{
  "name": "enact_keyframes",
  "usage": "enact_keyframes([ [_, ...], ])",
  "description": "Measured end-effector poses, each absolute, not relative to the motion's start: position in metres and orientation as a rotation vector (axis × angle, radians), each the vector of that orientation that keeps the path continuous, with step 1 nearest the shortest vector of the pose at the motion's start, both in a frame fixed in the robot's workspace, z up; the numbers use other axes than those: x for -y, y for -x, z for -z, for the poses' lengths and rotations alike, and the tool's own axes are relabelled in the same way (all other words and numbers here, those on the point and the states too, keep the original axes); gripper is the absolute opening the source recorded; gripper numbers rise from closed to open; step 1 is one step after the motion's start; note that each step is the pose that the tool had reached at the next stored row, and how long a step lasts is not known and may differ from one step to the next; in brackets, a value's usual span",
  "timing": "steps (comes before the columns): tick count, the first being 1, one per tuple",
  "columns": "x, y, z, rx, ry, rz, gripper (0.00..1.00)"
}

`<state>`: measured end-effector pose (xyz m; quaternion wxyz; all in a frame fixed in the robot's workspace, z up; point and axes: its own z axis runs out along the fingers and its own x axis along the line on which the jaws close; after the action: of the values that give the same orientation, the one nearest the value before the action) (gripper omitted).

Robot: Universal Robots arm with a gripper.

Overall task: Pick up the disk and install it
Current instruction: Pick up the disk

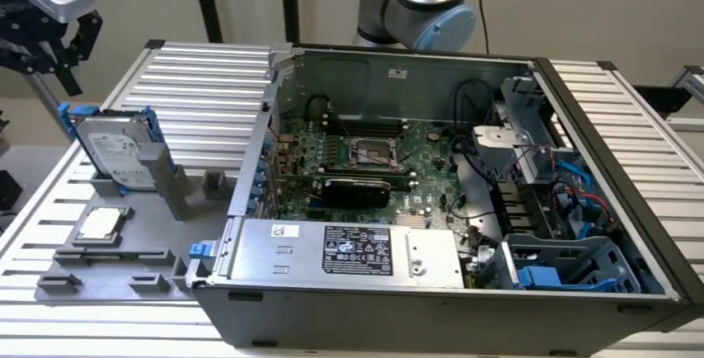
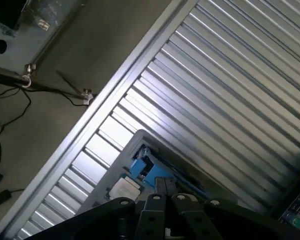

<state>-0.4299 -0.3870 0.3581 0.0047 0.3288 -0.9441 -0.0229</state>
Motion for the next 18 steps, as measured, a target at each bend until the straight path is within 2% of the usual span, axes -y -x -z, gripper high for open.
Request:
enact_keyframes([
  [18, 0.387, 0.4299, -0.3554, 2.749, -1.498, 0.061, 0.0],
])
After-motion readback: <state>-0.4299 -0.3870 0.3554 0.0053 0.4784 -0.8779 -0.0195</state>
